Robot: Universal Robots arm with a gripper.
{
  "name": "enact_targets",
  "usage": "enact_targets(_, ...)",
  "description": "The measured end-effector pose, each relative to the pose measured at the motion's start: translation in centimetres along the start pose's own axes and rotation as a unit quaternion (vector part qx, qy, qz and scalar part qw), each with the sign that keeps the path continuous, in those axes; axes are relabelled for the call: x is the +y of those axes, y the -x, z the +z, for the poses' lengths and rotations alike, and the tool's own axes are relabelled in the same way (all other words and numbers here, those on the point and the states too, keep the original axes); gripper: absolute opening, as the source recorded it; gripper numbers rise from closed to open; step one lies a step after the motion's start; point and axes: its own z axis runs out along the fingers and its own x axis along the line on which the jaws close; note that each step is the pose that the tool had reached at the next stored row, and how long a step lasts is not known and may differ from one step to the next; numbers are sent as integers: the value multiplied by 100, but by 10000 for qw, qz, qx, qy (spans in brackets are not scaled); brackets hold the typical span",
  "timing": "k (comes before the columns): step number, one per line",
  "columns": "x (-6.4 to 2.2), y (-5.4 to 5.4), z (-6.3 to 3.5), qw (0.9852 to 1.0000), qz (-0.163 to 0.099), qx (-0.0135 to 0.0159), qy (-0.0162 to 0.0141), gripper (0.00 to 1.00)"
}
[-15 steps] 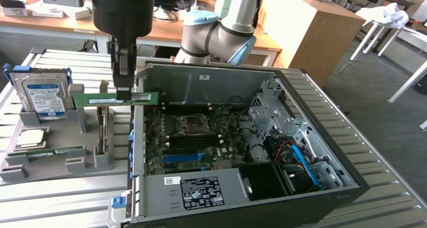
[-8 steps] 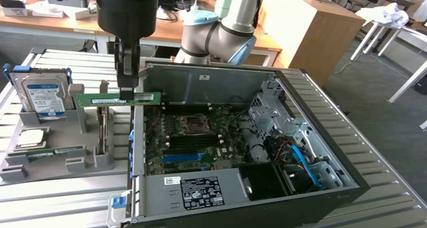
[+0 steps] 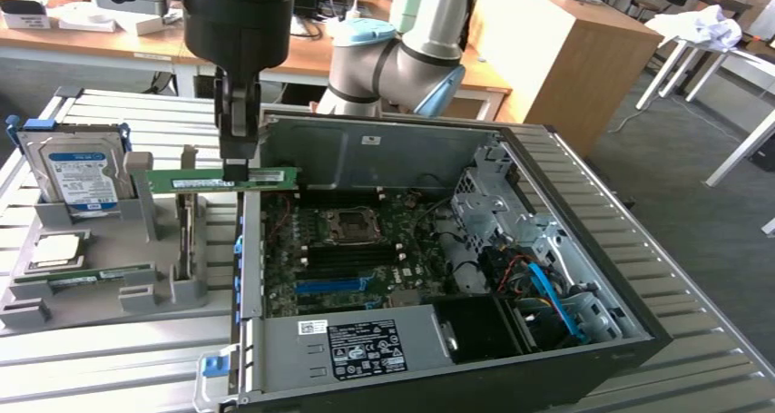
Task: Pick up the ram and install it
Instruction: 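Pick up the ram and move it above insertion slot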
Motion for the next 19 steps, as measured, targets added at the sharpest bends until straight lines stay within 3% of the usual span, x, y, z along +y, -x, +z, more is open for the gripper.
enact_targets(19, -105, -6, -3, 10000, 0, 1, 0, 13)
